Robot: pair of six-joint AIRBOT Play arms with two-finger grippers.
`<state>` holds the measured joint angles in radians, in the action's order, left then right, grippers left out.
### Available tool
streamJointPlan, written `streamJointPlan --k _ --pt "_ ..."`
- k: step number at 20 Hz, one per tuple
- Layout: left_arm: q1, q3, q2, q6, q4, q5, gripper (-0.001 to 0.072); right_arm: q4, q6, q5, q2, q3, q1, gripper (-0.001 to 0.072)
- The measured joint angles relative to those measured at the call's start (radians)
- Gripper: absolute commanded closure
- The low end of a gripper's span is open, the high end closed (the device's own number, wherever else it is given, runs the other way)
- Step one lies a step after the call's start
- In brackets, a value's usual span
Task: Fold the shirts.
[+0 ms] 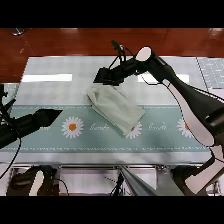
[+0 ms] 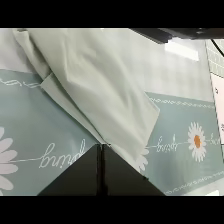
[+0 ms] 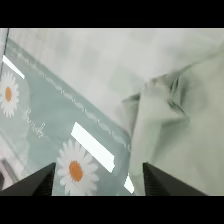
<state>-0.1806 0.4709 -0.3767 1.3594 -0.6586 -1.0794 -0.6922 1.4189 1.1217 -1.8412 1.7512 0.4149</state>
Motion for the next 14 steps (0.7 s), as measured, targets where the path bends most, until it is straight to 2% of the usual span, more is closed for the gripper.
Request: streamJointPlan --k 4,7,10,14 --pt "0.000 -0.004 0.002 0.003 0.001 0.006 0.0682 -0.051 0.003 0.201 0.111 0.006 -0.122 0.0079" --pt "0.000 -0.005 0.002 0.003 0.000 0.008 0.0682 -0.217 0.007 0.297 0.305 -0.072 -0.222 0.0090" --pt "0.000 -0.005 0.002 0.003 0.001 0.009 0.0682 -0.367 0.059 0.196 0.612 -0.360 -0.289 0.0090" --pt "0.000 -0.005 0.002 0.003 0.001 0.013 0.0682 -0.414 0.301 -0.107 1.009 -0.930 -0.291 0.0090"
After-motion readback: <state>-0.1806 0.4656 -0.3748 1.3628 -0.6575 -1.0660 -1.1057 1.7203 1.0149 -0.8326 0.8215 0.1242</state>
